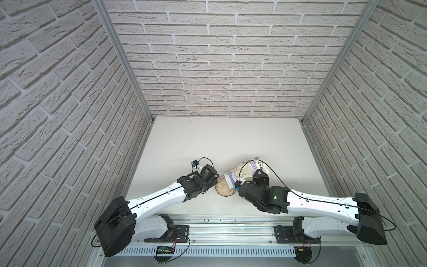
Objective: Pour the oats into the breakfast bowl
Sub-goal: Pour the oats into the bowl.
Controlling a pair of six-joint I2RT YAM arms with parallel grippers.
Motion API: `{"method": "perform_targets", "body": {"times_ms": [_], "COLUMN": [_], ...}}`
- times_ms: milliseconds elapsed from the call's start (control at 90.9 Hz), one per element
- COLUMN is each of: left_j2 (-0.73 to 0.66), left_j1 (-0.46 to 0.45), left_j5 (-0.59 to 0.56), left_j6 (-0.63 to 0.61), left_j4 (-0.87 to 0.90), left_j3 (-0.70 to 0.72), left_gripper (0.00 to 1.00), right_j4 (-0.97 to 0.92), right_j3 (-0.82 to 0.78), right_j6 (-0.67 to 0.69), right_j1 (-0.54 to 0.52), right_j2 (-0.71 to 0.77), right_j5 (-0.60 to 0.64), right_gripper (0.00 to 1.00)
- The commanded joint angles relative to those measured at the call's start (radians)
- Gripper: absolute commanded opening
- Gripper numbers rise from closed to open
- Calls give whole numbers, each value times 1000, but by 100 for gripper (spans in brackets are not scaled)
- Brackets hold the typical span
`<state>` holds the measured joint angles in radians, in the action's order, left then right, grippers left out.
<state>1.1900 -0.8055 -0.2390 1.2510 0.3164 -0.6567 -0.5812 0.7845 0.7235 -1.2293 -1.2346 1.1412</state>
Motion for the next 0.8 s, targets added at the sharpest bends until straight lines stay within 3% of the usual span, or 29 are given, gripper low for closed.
{"method": "perform_targets", "body": {"times_ms": [0, 110, 220, 506, 605, 693, 792], "left_j2": [3, 3, 1, 0, 2, 3, 1], "left_j1": [-1, -2, -1, 0, -1, 0, 0], "left_j5": [-8, -6, -8, -9, -9, -6, -8], "left_j6": [-4, -2, -7, -4, -1, -4, -4], "left_j4": [1, -2, 4, -2, -7, -10, -9], "left_j3": [-7, -4, -7, -1, 3, 2, 2], "left_gripper": [59, 59, 59, 59, 59, 59, 59], "right_j4": [36, 196, 111, 180, 129, 152, 131], "right_j3": [60, -14, 30, 15, 64, 29, 77], "right_j6": [-74, 114, 23, 133, 34, 120, 15], "right_j1": [-6, -21, -20, -22, -41, -28, -43], "right_j2": [20, 3, -10, -21, -9, -33, 14], "right_j5": [147, 194, 190, 258, 213, 255, 187], "right_gripper": [3, 3, 3, 4, 3, 4, 4]}}
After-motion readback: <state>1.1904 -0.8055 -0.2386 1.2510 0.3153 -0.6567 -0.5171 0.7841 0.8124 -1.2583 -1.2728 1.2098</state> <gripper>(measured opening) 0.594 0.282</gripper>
